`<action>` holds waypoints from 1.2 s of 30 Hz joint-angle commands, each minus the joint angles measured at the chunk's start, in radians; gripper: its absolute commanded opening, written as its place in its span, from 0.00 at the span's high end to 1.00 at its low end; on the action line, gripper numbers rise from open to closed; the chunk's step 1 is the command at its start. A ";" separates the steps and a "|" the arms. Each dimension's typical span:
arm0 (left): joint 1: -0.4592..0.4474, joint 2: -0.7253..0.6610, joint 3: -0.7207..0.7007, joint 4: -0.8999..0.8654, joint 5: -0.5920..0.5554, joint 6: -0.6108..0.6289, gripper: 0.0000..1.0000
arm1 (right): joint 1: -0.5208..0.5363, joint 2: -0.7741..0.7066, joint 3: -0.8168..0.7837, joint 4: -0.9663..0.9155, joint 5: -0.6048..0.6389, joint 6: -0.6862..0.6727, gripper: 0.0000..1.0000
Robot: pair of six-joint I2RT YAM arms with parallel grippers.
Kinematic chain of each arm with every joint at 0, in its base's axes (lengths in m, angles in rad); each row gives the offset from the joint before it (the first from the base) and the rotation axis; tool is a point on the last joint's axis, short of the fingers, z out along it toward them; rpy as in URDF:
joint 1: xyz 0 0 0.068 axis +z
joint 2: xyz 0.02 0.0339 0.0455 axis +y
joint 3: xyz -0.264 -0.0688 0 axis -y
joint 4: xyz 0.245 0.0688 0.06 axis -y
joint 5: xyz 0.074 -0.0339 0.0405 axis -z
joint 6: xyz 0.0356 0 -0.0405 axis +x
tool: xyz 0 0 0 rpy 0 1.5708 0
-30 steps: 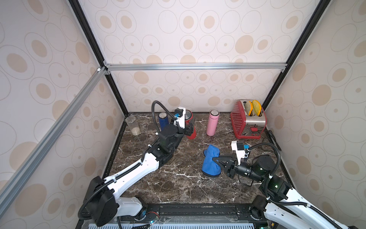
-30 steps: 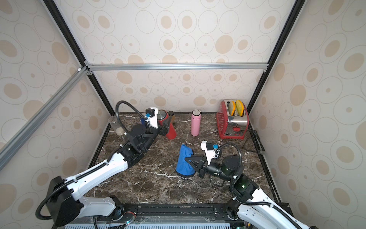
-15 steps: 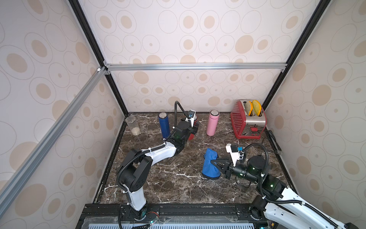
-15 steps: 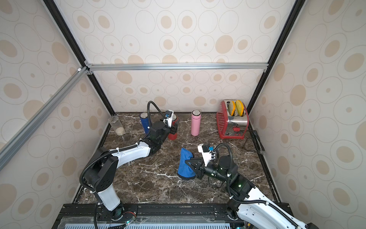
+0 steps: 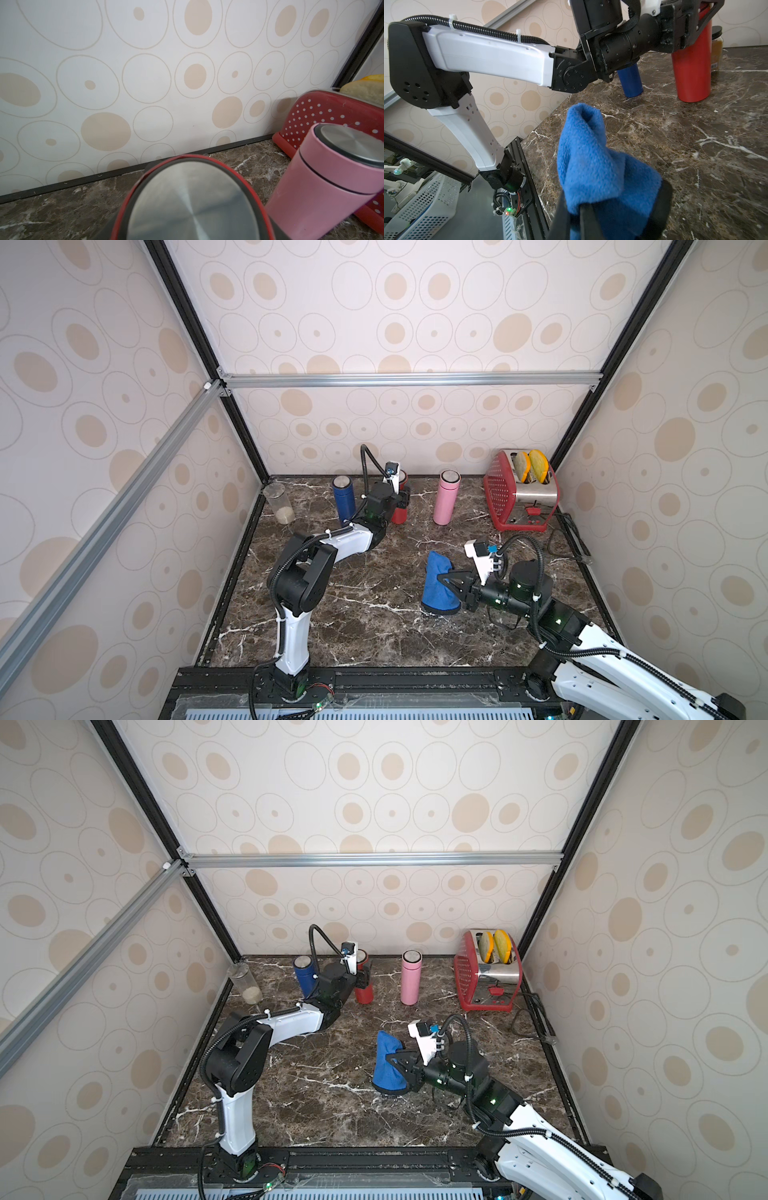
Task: Wipe the surface of the thermos
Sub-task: Place the thermos at the center of the board.
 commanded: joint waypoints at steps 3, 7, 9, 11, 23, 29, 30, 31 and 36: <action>0.003 0.006 0.048 0.056 0.019 -0.024 1.00 | -0.007 0.033 -0.001 0.038 0.004 -0.021 1.00; 0.003 0.013 0.032 0.059 0.007 -0.028 0.96 | -0.010 0.047 -0.001 0.043 -0.001 -0.021 1.00; 0.002 0.016 0.026 0.064 0.006 -0.026 0.94 | -0.011 0.048 -0.003 0.042 -0.003 -0.021 1.00; 0.002 0.019 0.025 0.056 0.007 -0.023 0.90 | -0.011 0.044 -0.004 0.042 -0.002 -0.021 1.00; 0.002 0.027 0.064 -0.049 0.046 0.025 0.44 | -0.014 0.032 -0.012 0.035 0.006 -0.018 1.00; 0.002 0.033 0.103 -0.128 0.059 0.050 0.30 | -0.016 0.030 -0.011 0.043 0.005 -0.018 1.00; 0.002 0.033 0.101 -0.120 0.057 0.048 0.28 | -0.016 0.028 -0.011 0.041 0.005 -0.018 1.00; 0.002 0.033 0.099 -0.117 0.060 0.049 0.26 | -0.016 0.026 -0.011 0.039 0.006 -0.019 1.00; 0.003 0.027 0.102 -0.120 0.064 0.054 0.12 | -0.018 0.012 -0.012 0.026 0.009 -0.020 1.00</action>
